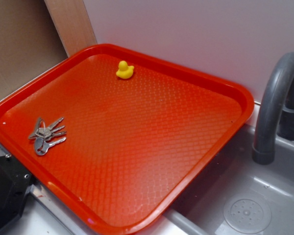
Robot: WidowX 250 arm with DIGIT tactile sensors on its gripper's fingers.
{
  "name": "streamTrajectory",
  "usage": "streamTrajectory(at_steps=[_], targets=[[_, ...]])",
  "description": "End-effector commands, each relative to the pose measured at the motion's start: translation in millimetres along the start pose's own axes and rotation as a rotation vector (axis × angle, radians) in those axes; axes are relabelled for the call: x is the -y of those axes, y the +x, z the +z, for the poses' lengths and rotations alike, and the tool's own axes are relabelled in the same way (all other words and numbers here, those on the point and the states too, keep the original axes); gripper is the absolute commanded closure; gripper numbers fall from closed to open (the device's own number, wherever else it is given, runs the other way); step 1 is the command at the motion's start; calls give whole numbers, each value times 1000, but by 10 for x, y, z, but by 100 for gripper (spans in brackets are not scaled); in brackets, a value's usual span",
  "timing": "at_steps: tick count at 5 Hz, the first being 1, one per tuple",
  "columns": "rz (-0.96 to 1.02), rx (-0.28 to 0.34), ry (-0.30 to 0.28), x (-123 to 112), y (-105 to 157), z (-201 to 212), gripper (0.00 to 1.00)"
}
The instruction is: Grab the silver keys.
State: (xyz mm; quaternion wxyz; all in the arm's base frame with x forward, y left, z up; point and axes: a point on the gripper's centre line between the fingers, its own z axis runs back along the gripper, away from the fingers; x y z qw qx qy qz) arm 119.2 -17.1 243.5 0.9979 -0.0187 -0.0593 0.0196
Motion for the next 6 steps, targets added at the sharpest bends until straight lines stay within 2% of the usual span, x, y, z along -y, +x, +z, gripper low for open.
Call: streamTrajectory(at_steps=[1, 2, 3, 4, 5, 6], targets=[[0, 0, 0, 0, 0, 0, 0], [248, -72, 45, -8, 151, -110, 0], [502, -129, 41, -203, 238, -330, 0], [751, -89, 50, -407, 271, -567, 0], [1000, -34, -8, -609, 133, -819, 0], [1106, -8, -46, -782, -80, -970, 0]])
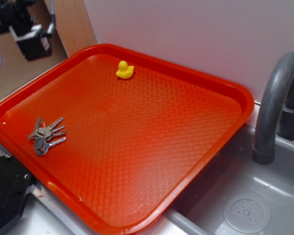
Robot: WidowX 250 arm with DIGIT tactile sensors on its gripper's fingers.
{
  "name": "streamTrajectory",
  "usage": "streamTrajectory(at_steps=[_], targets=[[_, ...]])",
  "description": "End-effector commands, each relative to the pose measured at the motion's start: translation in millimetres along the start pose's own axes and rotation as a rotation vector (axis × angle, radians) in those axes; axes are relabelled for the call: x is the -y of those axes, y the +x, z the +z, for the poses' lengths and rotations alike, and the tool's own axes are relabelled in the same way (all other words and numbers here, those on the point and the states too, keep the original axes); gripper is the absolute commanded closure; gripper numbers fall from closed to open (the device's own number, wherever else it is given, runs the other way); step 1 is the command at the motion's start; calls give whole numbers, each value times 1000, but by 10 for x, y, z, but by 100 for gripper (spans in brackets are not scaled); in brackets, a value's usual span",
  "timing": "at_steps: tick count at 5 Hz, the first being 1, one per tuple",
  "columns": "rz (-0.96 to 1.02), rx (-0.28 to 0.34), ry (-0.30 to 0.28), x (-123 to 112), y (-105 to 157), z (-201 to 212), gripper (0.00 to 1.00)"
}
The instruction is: Grab the silver keys.
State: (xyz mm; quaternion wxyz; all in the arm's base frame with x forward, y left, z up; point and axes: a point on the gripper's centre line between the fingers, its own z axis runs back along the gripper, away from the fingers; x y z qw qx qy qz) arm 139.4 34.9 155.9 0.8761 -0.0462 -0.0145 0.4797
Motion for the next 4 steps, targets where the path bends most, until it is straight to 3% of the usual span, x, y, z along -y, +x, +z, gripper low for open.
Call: streamTrajectory(at_steps=[1, 3, 4], targets=[[142, 38, -60, -352, 115, -373, 0], [77, 74, -68, -80, 21, -809, 0], [48, 75, -37, 131, -68, -1029, 0]])
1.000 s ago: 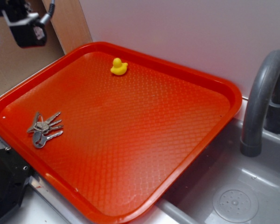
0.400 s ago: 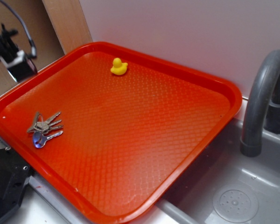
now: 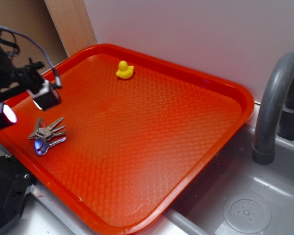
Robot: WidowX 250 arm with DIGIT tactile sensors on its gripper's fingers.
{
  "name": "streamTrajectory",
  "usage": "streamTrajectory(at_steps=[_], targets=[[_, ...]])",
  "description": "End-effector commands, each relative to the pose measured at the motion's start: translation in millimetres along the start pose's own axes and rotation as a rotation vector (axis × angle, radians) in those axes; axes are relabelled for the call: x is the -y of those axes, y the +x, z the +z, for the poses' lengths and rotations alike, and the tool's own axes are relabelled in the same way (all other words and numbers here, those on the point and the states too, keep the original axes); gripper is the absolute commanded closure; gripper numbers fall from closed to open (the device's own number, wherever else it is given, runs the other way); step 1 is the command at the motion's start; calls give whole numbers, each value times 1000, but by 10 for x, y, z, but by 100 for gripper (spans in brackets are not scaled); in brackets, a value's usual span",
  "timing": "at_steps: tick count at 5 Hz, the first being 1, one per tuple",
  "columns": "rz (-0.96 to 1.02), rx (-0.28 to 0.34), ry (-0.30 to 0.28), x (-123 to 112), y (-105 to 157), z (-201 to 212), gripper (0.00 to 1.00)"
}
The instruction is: Grab the silver keys.
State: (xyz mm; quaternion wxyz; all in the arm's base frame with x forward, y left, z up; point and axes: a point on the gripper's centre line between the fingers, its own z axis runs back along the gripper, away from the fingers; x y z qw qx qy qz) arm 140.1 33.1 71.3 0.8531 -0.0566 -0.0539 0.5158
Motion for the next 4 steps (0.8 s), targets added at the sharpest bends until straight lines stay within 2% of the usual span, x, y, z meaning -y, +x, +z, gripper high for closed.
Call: streamTrajectory(at_steps=[1, 2, 4], targets=[[-39, 48, 51, 297, -121, -395, 0], [-46, 73, 74, 382, -156, -463, 100], [-48, 38, 63, 311, -104, -220, 100]])
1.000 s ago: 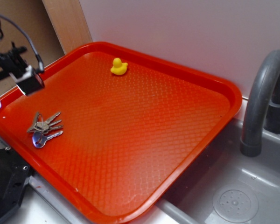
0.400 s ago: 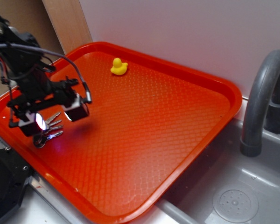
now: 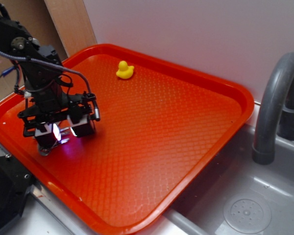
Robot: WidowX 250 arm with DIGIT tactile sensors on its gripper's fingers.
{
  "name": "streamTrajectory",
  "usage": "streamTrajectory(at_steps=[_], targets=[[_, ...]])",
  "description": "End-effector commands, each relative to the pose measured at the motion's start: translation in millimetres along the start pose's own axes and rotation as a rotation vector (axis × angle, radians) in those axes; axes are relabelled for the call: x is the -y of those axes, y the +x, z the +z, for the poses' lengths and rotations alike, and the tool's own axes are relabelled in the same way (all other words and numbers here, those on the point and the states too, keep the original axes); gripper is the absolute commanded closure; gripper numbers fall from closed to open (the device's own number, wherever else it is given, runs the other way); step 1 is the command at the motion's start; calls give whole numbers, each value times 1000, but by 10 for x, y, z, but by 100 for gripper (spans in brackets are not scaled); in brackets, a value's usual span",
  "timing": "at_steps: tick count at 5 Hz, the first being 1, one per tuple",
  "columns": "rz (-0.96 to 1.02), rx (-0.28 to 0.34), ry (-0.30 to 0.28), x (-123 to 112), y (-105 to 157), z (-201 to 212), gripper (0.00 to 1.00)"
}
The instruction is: Grab the silver keys.
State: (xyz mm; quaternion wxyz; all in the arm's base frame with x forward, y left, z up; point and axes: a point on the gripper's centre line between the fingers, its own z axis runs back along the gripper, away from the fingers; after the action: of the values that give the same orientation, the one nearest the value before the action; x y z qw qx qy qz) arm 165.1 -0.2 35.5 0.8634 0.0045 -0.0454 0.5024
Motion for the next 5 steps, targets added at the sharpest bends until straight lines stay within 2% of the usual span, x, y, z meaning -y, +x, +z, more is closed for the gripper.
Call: streamTrajectory(at_steps=[1, 2, 3, 4, 5], targets=[[-54, 31, -55, -112, 123, 338, 100], [-122, 65, -77, 80, 269, 289, 100], [-140, 69, -107, 54, 322, 501, 100], [-140, 33, -121, 97, 431, 538, 100], [-366, 102, -192, 68, 418, 803, 100]])
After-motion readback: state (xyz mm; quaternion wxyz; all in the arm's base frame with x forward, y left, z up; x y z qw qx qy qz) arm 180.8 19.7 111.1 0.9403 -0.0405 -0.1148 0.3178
